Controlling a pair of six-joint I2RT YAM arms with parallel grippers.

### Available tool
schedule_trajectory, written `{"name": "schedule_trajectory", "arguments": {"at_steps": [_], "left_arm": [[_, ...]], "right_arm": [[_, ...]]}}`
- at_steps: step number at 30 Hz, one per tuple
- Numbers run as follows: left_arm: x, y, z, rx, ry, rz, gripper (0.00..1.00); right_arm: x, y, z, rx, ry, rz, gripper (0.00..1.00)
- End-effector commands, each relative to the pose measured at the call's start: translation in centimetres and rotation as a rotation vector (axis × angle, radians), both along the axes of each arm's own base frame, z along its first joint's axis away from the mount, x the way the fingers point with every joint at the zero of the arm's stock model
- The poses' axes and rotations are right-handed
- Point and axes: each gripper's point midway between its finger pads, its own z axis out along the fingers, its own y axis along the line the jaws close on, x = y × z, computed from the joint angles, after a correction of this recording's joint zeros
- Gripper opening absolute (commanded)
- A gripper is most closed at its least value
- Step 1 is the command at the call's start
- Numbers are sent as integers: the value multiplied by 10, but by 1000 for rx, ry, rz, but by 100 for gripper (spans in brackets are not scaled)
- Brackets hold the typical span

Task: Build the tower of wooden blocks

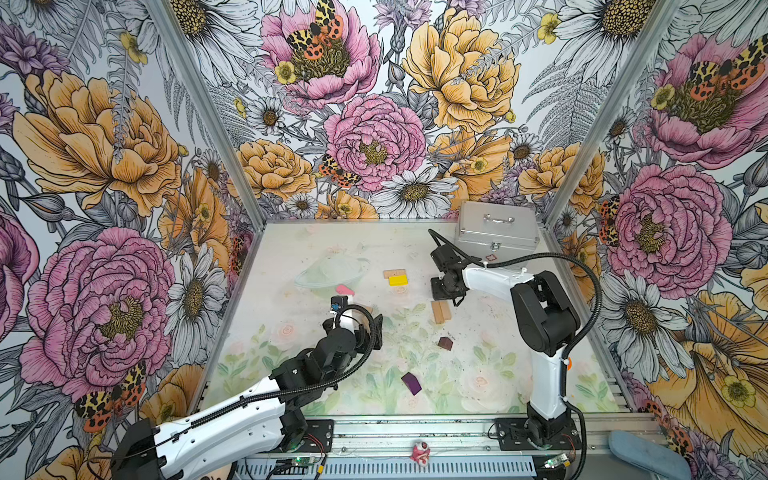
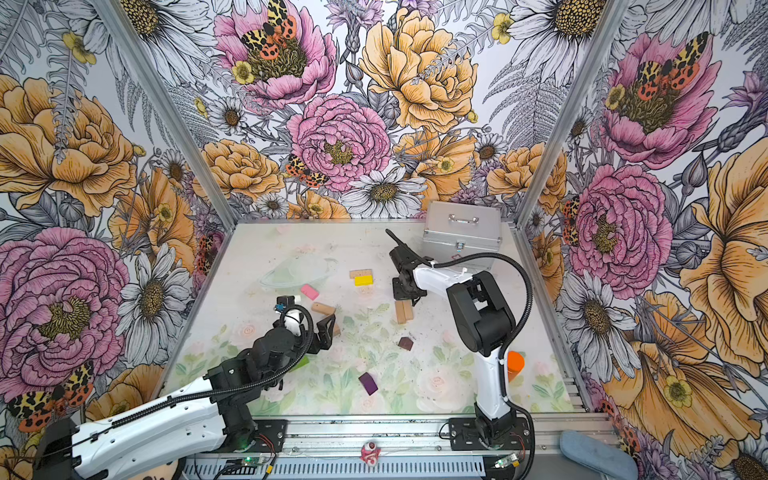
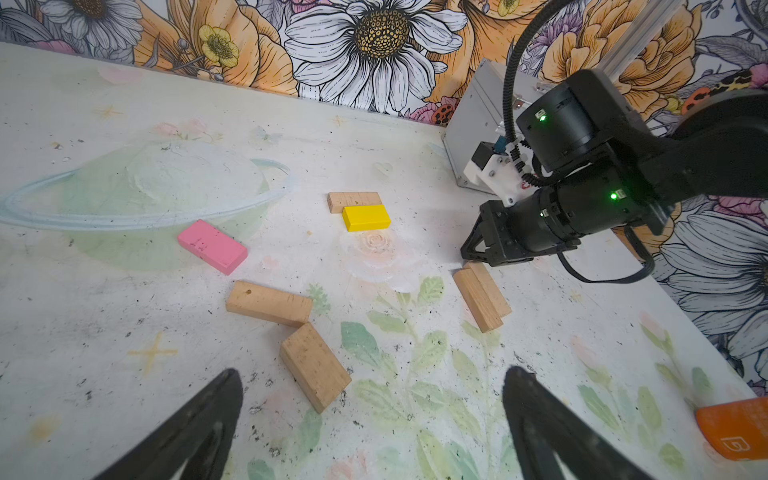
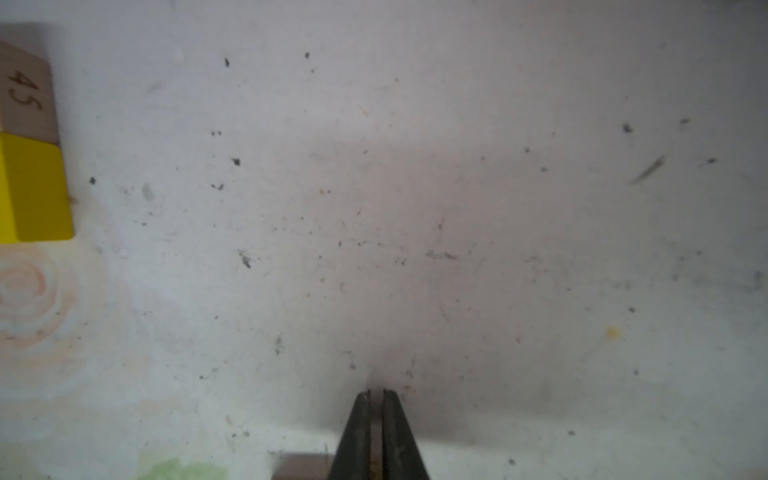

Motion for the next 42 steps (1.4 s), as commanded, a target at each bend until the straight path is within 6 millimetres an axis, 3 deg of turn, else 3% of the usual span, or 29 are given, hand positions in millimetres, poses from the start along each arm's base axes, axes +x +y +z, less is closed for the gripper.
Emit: {"name": "schedule_trajectory", "arguments": {"at_steps": [1, 21, 23, 28, 31, 36, 41, 42], "left_arm": [[1, -1, 5, -7, -18, -15, 99], [-1, -2, 4, -7, -14, -24, 99], [-1, -1, 5, -9, -17, -22, 99], [2, 0, 14, 0, -38, -14, 99], [3, 0, 25, 3, -57, -17, 99], [3, 0, 37, 0, -71, -22, 99], [-2, 3, 36, -17, -61, -25, 99], [-3, 5, 35, -18, -58, -23, 99]], "right_arm": [[-11, -4, -1, -13, 24, -10, 10], [-14, -4, 4, -8, 15, -8, 14], [-12, -5, 9, -12, 0, -9, 21], [-1, -9, 41, -12, -80, -22, 62], [5, -9, 63, -6, -115, -21, 66], [3, -9, 81, 17, -131, -30, 69], [-17, -11, 79, 35, -110, -41, 97], [-22, -11, 77, 35, -105, -41, 99]]}}
